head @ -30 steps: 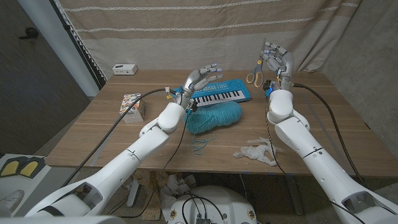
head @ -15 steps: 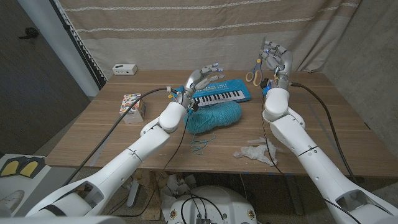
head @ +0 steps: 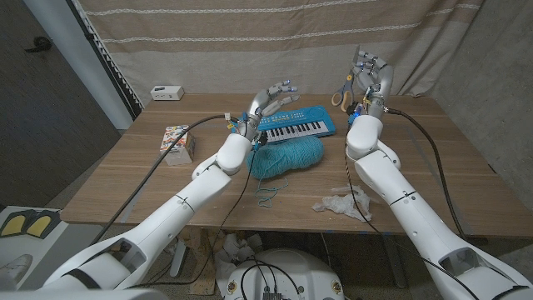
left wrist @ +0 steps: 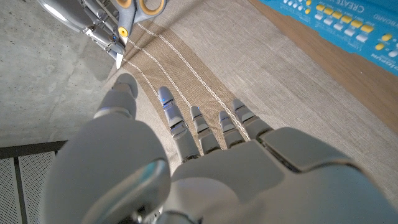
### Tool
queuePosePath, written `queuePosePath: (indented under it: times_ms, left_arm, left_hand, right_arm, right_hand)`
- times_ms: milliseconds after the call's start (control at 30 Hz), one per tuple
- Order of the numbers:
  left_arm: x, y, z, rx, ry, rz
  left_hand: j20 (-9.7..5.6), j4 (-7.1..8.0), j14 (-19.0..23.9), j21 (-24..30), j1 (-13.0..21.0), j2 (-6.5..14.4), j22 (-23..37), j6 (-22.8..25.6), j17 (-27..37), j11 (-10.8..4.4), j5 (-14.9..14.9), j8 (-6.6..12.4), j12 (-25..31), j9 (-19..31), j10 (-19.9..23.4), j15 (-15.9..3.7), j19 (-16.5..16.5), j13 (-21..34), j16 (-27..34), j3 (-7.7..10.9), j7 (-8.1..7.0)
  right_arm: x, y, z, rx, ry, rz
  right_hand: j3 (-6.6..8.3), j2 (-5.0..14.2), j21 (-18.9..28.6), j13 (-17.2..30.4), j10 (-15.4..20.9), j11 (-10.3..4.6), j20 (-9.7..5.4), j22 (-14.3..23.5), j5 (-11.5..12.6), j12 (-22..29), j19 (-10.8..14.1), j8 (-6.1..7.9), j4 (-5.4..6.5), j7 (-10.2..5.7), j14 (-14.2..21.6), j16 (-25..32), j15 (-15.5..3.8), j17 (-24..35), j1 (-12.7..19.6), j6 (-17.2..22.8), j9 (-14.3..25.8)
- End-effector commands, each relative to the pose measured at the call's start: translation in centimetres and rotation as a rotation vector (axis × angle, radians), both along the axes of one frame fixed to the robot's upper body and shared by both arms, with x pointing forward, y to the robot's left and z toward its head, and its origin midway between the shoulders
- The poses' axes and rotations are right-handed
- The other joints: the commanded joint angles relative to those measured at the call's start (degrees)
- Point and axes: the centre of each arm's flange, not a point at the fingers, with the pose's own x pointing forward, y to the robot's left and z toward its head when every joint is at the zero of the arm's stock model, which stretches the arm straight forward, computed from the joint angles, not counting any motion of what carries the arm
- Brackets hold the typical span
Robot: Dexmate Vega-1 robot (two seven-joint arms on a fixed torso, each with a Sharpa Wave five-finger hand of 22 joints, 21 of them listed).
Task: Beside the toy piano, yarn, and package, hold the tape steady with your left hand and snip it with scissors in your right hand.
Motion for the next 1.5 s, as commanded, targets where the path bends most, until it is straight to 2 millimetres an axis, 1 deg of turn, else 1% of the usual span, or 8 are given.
queuePosePath:
  times_ms: [33,433,467,700,933,1033,1400,1500]
  left_arm:
    - [0.5,-0.1,1.4,-0.023,-0.035,0.022]
    - [0.6,-0.6,1.1,-0.01,-0.019,0.007]
    - [0.6,-0.7,1.0,-0.013,-0.017,0.007]
    - [1.0,-1.0,1.0,-0.015,-0.012,0.006]
    - [1.3,-1.2,1.1,-0.039,-0.026,0.031]
    - [1.4,-1.4,1.1,-0.043,-0.024,0.039]
    - [2.0,-2.9,1.4,-0.052,-0.039,0.049]
    - [2.0,-3.3,1.2,-0.063,-0.039,0.055]
  left_hand:
    - [-6.45,0.36,-0.1,0.4,-0.2,-0.5,0.1,0.0,0.1,0.08,-0.1,-0.2,0.2,0.1,-0.1,-9.21,-0.2,0.1,0.2,-0.02,0.24]
    - [-6.45,0.59,-0.7,0.4,-0.4,-0.5,0.2,-1.2,0.1,0.04,-0.2,-0.78,0.1,0.1,-0.9,-8.99,-0.3,0.1,0.1,-0.25,0.23]
    - [-6.42,0.6,-0.7,0.4,-0.5,-0.5,0.2,-1.3,0.1,0.05,-0.2,-0.81,0.1,0.1,-0.9,-8.97,-0.3,0.1,0.1,-0.26,0.22]
    - [-6.45,0.71,-0.7,0.4,-0.6,-0.5,0.2,-1.3,0.1,0.05,-0.2,-0.81,0.1,0.2,-1.0,-9.04,-0.3,0.1,0.1,-0.37,0.2]
    - [-6.55,0.79,-0.8,0.4,-0.7,-0.5,0.2,-1.3,0.1,-0.04,-0.2,-0.81,0.2,0.2,-1.0,-9.19,-0.3,0.1,0.1,-0.45,0.28]
    - [-6.66,0.77,-1.2,0.4,-0.6,-0.5,0.2,-1.6,0.1,0.02,-0.2,-0.91,-0.1,0.2,-1.8,-9.43,-0.3,0.1,0.0,-0.49,0.16]
    - [-6.77,0.71,-1.5,0.4,-0.4,-0.4,0.2,-2.7,0.1,0.03,-0.1,-1.15,0.1,0.2,-1.8,-9.44,-0.5,0.1,0.0,-0.55,0.12]
    - [-7.3,0.69,-3.1,0.2,-0.3,-0.3,0.2,-3.4,0.1,0.17,-0.1,-1.26,0.0,0.2,-2.1,-9.23,-1.1,0.1,-0.3,-0.58,0.2]
  right_arm:
    - [0.1,0.8,0.6,0.024,-0.036,-0.036]
    - [0.1,1.8,1.1,0.028,-0.097,-0.062]
    - [0.1,1.9,1.1,0.029,-0.105,-0.07]
    - [0.8,2.3,0.8,0.052,-0.109,-0.06]
    - [0.4,2.1,1.0,0.063,-0.143,-0.118]
    - [0.3,2.1,0.8,0.06,-0.137,-0.135]
    - [-0.1,2.0,0.2,0.058,-0.127,-0.136]
    - [-0.2,2.1,0.1,0.053,-0.127,-0.131]
  right_hand:
    - [0.2,2.82,0.5,0.1,-0.2,0.2,-9.54,0.2,-0.2,-0.2,-0.5,0.1,0.17,0.12,-0.4,0.0,-4.36,0.0,2.6,-0.3,0.4]
    - [0.31,2.8,1.1,0.2,-0.7,0.17,-9.48,0.2,-0.5,-0.2,-1.1,0.11,0.25,0.02,-0.9,-0.1,-4.42,-0.1,2.7,-0.4,0.8]
    - [0.35,2.86,1.4,0.2,-0.6,0.05,-9.5,0.2,-0.5,-0.1,-1.0,0.25,0.29,-0.23,-1.1,-0.1,-4.42,-0.2,2.7,0.0,0.8]
    - [0.37,2.75,2.0,0.2,-0.6,-0.06,-9.55,0.3,-0.6,0.1,-0.8,0.26,0.3,-0.18,-1.0,-0.1,-4.44,-0.3,2.8,0.3,0.7]
    - [0.39,2.62,2.8,0.3,-0.3,0.23,-9.49,0.4,-0.6,0.4,-0.5,0.27,0.25,-0.06,-0.5,0.0,-4.44,-0.4,2.9,0.7,0.6]
    - [0.39,2.58,2.9,0.3,-0.3,0.14,-9.48,0.4,-0.7,0.5,-0.4,0.28,0.23,-0.07,-0.4,0.0,-4.45,-0.5,2.9,0.8,0.6]
    - [0.41,2.56,3.5,0.3,-0.4,0.16,-9.46,0.4,-0.7,0.7,-0.5,0.12,0.26,0.06,-0.2,-0.1,-4.45,-0.7,2.9,0.8,0.6]
    - [0.41,2.55,3.6,0.3,-0.3,0.18,-9.45,0.4,-0.8,0.8,-0.5,0.13,0.27,0.01,-0.1,-0.1,-4.45,-0.8,2.9,0.9,0.5]
